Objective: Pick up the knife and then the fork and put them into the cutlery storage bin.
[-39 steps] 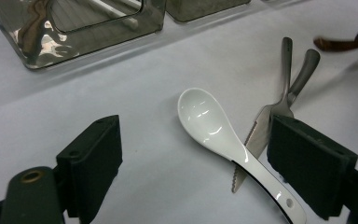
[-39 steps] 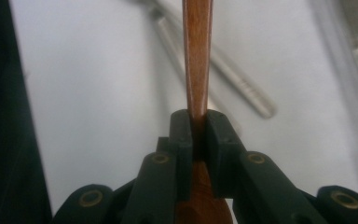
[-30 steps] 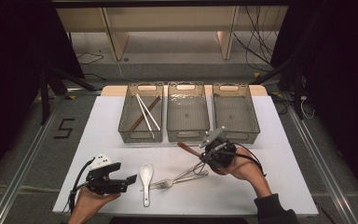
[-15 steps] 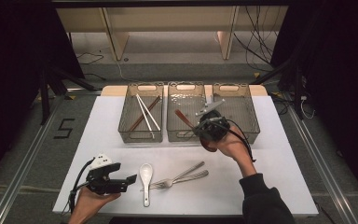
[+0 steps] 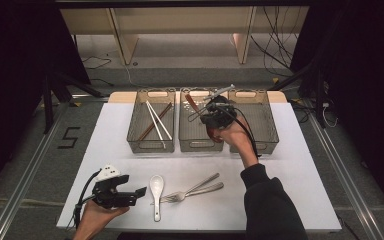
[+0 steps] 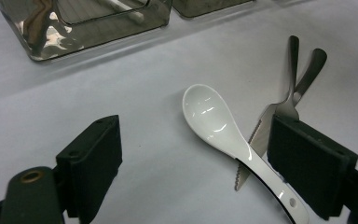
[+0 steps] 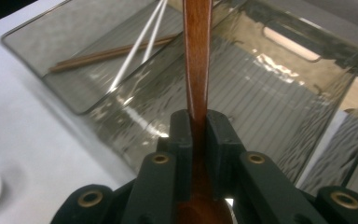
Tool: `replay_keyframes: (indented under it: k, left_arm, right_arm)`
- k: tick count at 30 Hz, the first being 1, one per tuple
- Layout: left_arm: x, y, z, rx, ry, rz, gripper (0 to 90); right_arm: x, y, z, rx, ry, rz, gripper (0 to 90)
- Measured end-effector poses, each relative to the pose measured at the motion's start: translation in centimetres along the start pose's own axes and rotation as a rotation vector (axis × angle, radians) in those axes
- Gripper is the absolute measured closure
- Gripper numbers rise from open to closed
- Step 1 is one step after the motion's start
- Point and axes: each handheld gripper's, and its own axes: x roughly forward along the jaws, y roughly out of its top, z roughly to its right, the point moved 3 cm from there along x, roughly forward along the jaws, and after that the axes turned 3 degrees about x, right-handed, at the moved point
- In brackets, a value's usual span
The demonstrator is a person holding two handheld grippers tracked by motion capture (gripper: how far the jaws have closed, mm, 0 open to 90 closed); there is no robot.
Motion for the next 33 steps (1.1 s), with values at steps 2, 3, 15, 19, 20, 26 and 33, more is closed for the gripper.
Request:
replay_keyframes:
  k: [2, 3, 15, 19, 20, 26, 33]
  left_arm:
    - [0.0, 0.0, 0.0, 0.005, 0.0, -0.004, 17.5]
    - [0.0, 0.0, 0.0, 0.004, -0.001, -0.006, 17.4]
    - [0.0, 0.0, 0.1, 0.003, -0.003, -0.008, 17.4]
    - [0.0, 0.0, 0.1, 0.002, -0.004, -0.009, 17.4]
    - [0.0, 0.0, 0.2, 0.0, -0.004, -0.009, 17.4]
    - [0.1, -0.1, 0.4, 0.008, -0.007, -0.018, 17.4]
    - [0.3, -0.1, 0.9, 0.008, -0.015, -0.032, 17.3]
  right_arm:
    - [0.4, 0.4, 0.3, 0.017, -0.01, 0.003, 82.3]
    - [0.6, 0.6, 0.4, 0.021, -0.014, 0.005, 82.3]
    - [3.2, 1.4, 1.8, 0.081, -0.071, 0.004, 82.3]
    - [3.8, 1.1, 2.1, 0.098, -0.081, -0.011, 82.2]
    - [3.9, 1.1, 2.1, 0.104, -0.08, -0.012, 82.2]
    - [4.6, 0.8, 2.2, 0.121, -0.088, -0.023, 82.1]
    - [5.2, 0.4, 2.2, 0.122, -0.109, -0.047, 80.6]
